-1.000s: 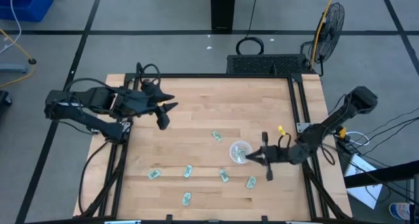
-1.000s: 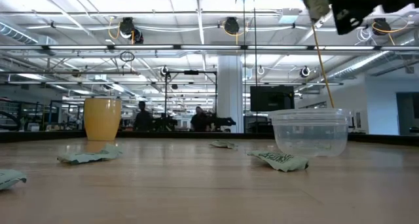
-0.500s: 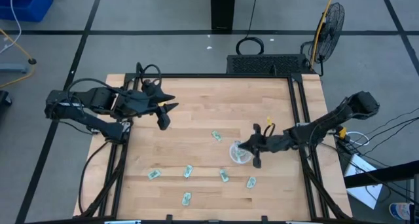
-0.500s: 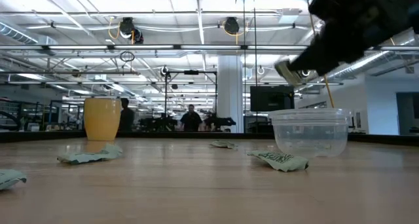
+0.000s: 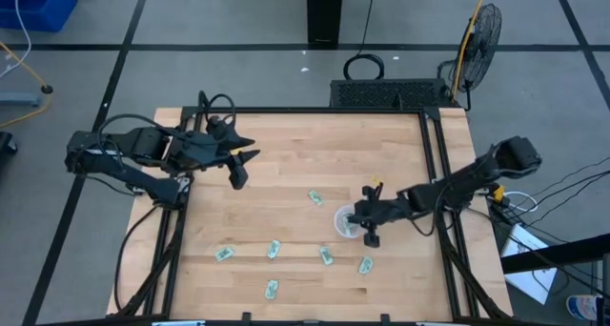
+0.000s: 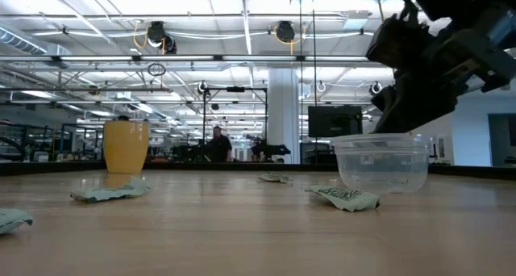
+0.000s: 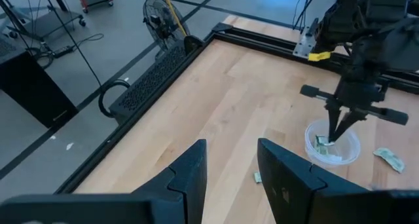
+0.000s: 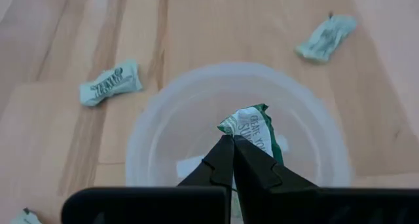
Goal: Pick and place Stevia / Truvia into bins
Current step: Put the truvia packet into the transparent container, then put the stevia packet into the transparent container
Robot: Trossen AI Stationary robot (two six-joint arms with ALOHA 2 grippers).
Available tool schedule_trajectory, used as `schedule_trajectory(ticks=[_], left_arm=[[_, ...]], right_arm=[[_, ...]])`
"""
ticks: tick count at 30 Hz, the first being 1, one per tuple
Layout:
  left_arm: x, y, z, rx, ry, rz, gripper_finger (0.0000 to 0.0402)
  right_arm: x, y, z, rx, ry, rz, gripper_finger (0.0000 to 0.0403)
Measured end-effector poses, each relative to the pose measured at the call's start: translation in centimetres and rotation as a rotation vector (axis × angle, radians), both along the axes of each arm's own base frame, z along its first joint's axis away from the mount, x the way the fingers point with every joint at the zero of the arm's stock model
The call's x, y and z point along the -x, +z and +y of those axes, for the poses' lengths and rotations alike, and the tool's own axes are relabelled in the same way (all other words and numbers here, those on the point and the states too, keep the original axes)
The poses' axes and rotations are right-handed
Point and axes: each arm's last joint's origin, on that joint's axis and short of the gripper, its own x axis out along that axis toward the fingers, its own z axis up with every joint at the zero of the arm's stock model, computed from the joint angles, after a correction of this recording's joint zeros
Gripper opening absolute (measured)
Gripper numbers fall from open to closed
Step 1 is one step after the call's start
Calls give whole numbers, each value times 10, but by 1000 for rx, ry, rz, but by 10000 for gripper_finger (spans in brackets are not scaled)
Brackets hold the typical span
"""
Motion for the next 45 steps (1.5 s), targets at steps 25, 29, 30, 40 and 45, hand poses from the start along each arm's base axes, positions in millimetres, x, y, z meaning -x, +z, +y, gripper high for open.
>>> schedule_trajectory(ticks=[25, 29, 30, 40, 45], left_arm=[[1, -2, 0, -3, -1, 22, 140], [1, -2, 0, 12, -19, 27, 140], [1, -3, -1, 18, -29, 34, 140], [12, -2, -2, 37, -79, 69, 140], [22, -3, -4, 35, -92, 100, 140]], right_arm=[[-1, 17, -7, 31, 67, -83, 61], [-3, 40, -8, 23, 70, -184, 61], [-3, 45, -8, 19, 67, -201, 61], [-39, 97, -13, 137, 97, -209, 78], [-75, 96, -28, 205, 52, -51, 91]])
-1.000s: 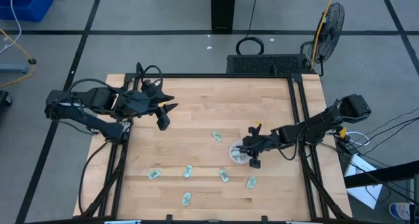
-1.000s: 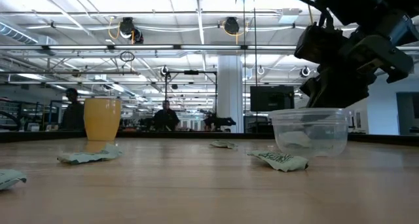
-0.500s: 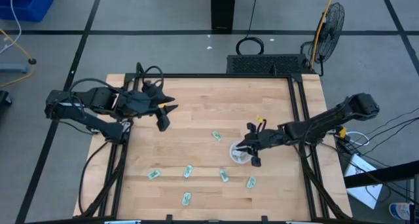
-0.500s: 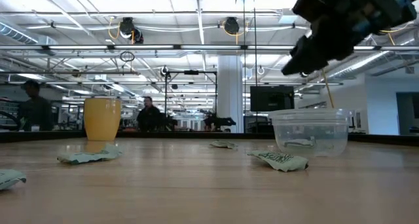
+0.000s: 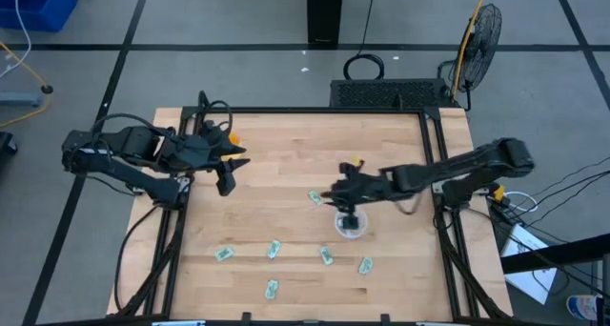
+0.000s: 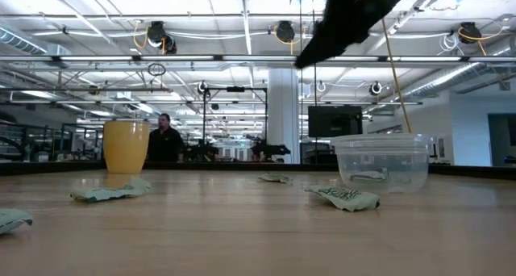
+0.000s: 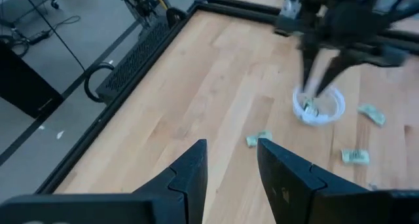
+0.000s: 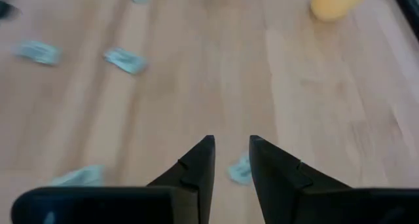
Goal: Pick and place Stevia / Truvia into bins
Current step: Put the stevia packet into the transparent container
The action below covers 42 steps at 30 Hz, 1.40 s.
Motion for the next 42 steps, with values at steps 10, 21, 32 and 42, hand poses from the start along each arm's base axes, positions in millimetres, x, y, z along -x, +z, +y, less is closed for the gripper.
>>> schedule_trajectory(ticks=[10, 21, 32, 42], left_arm=[[6, -4, -8, 43, -4, 35, 140], [7, -4, -14, 43, -38, 34, 140], [7, -4, -17, 45, -50, 34, 140], [6, -4, -17, 44, -49, 37, 140]], right_arm=[[-42, -76, -48, -25, -189, 193, 110], [-59, -92, -55, -84, -147, 108, 112], [-59, -94, -57, -61, -136, 122, 112], [-61, -119, -58, -43, -131, 196, 100]])
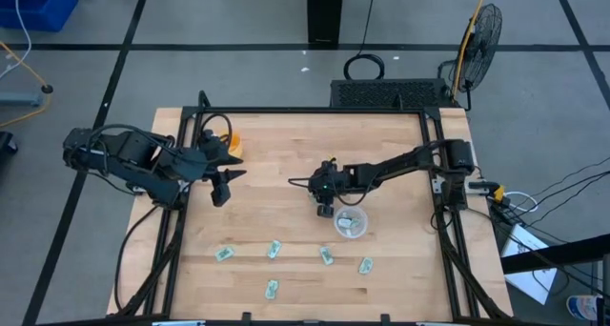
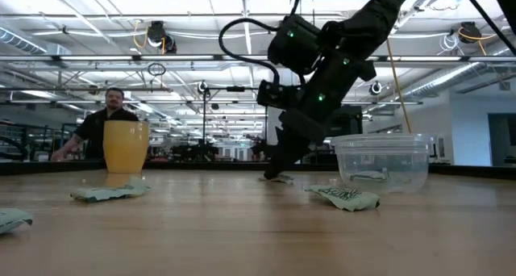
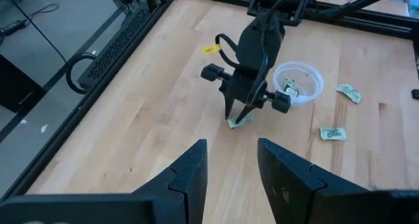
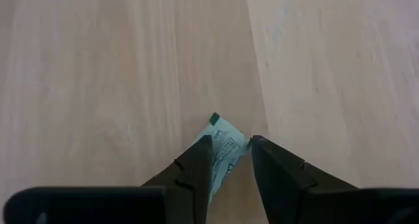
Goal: Pick and place Stevia / Truvia into bins
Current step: Put the stevia packet into the transparent container
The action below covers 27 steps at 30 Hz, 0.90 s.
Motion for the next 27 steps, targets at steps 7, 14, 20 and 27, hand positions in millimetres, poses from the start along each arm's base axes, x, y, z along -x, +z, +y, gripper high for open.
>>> schedule_trajectory(ticks=[7, 14, 20, 27], left_arm=[[0, 0, 0, 0, 0, 0, 140], [1, -6, -2, 14, 4, 22, 140], [11, -19, -15, 35, -1, 129, 140], [21, -22, -25, -62, -146, 201, 140]], right_arm=[[1, 0, -4, 17, -26, 5, 84], [3, -2, -3, 13, -23, 22, 37], [3, -2, -2, 23, -8, 24, 6], [5, 15, 6, 88, 59, -15, 2]])
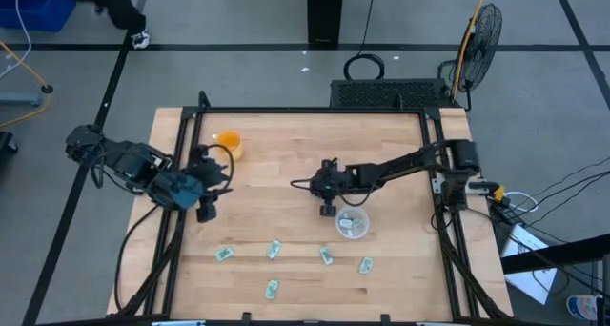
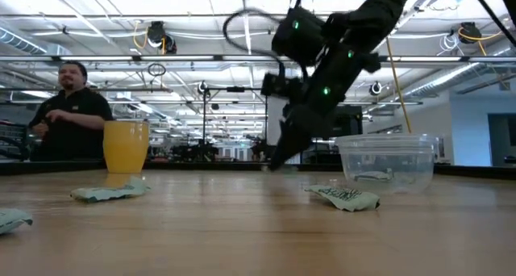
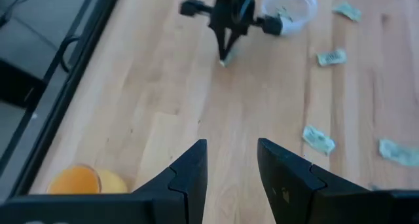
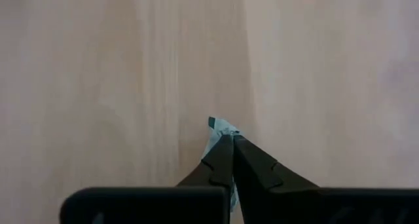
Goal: Pick and place Stevia / Truvia into bins
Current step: Put the stevia packet into the transparent container
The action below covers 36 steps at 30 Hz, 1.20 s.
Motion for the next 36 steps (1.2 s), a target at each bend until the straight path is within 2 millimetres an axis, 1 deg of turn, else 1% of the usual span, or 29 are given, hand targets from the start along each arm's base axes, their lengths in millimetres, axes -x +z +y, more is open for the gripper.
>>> schedule_trajectory(ticks=[2, 4, 7, 9, 12, 17, 21, 25, 28, 32, 36], left_arm=[[-2, 1, -2, 2, -41, -5, 140], [-3, 2, -3, 9, -51, -18, 140], [-5, 2, -4, 29, -50, -29, 140], [-6, 4, -4, 38, -52, -50, 140], [-8, 5, -5, 47, -51, -68, 140], [-8, 5, -5, 48, -54, -72, 140], [-9, 6, -6, 57, -55, -94, 140], [-11, 8, -7, 65, -55, -112, 140], [-11, 8, -7, 66, -54, -112, 140], [-11, 8, -7, 66, -55, -112, 140], [-11, 8, -7, 65, -55, -112, 140]], right_arm=[[2, 17, 6, 53, 8, -44, 1], [6, 38, 13, 92, 26, -104, 1], [18, 73, 24, 77, 41, -193, 1], [29, 92, 32, 53, 43, -221, 1], [47, 105, 45, 12, 45, -182, 1], [77, 111, 68, -55, 42, -49, 0], [89, 110, 85, -59, 35, 3, 0], [94, 110, 97, -34, 50, 0, 0], [95, 110, 102, -33, 69, 3, 0], [96, 110, 104, -40, 68, 3, 0], [99, 108, 105, -88, 42, 34, 0]])
